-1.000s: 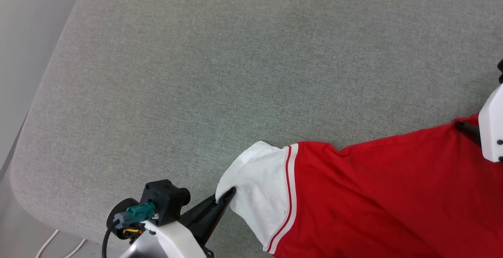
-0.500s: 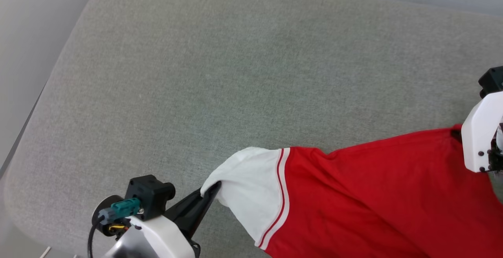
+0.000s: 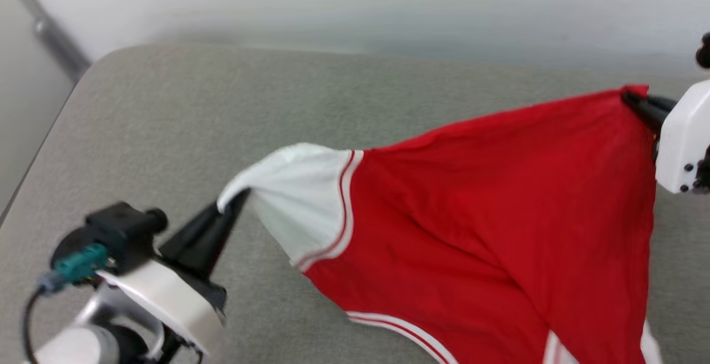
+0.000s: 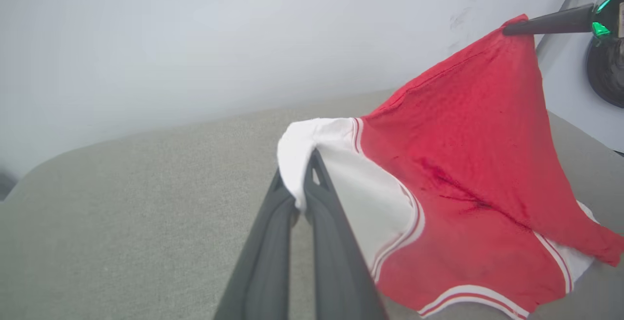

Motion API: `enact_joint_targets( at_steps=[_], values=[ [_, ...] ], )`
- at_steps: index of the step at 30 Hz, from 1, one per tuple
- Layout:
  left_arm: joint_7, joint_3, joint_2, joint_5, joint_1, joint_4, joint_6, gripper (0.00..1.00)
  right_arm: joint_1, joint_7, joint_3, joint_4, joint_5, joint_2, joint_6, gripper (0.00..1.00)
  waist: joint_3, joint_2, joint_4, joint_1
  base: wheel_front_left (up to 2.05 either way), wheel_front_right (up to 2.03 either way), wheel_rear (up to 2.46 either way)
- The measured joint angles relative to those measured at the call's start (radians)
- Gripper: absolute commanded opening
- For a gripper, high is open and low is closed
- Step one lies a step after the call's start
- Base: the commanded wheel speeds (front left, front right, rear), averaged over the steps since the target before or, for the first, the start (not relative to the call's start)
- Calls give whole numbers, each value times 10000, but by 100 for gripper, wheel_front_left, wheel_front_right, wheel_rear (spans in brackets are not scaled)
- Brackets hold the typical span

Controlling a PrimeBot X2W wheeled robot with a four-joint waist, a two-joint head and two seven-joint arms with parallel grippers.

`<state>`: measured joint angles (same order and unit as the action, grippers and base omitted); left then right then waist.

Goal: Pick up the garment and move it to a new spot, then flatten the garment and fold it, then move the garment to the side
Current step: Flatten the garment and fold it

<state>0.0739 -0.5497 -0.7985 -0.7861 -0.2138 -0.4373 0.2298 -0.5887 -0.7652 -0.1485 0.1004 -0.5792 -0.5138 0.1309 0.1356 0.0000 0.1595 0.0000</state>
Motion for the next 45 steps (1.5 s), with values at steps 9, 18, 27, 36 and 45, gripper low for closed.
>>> enact_joint_targets(
  at_steps=[9,18,27,36,45],
  values=[
    [-600,1099,-399,458,-1332,-543,-8,0,-432,445,412,-1547,-360,35,0,0,-692,0,-1086,-1,0,0,0],
    [-999,2038,-393,382,-2692,-454,-69,0,-570,742,1127,-2625,-345,481,0,0,-959,0,-1805,-1,0,0,0],
    [-1066,2719,-997,1066,-4097,-395,-25,0,-1075,836,1499,-3419,-215,1047,0,0,-695,0,-2307,0,0,0,0],
    [-886,2920,-1066,1133,-5829,203,-435,0,-1565,1122,1599,-3668,-86,1087,0,0,13,0,-2561,0,0,0,0],
    [-543,2533,-1014,1419,-8825,1871,-1601,0,-3059,1881,1705,-2917,86,715,0,0,1505,0,-2678,1,0,0,0]
  ],
)
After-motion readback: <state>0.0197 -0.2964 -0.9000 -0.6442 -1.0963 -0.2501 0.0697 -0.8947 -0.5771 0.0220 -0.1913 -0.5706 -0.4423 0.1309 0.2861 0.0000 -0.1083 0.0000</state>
